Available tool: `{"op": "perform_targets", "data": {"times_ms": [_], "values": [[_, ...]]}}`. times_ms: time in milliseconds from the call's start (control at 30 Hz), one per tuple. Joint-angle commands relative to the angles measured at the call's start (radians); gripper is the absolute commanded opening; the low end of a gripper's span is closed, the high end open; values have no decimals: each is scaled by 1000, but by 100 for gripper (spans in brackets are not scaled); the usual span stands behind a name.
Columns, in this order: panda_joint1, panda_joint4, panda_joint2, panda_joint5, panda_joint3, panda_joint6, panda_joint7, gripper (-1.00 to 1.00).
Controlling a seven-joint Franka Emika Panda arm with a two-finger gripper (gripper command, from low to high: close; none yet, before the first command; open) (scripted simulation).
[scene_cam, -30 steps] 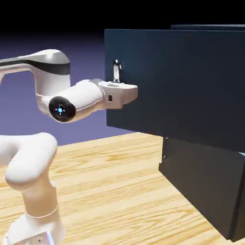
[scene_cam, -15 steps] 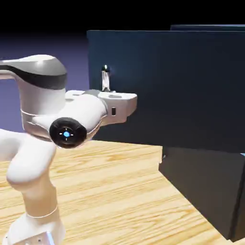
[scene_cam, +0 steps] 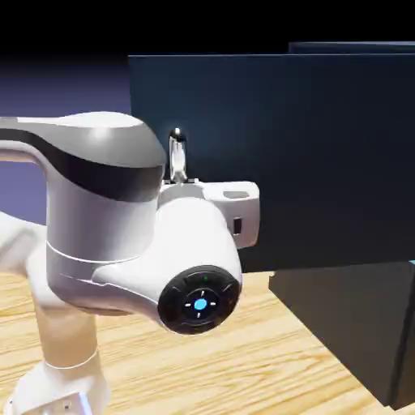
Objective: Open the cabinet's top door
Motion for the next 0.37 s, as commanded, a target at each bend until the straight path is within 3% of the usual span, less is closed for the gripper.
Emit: {"op": "perform_targets", "data": {"times_ms": [0, 333], "values": [[36, 32, 2, -9, -27, -19, 3, -100], [398, 360, -53, -86, -255, -205, 75, -100]]}}
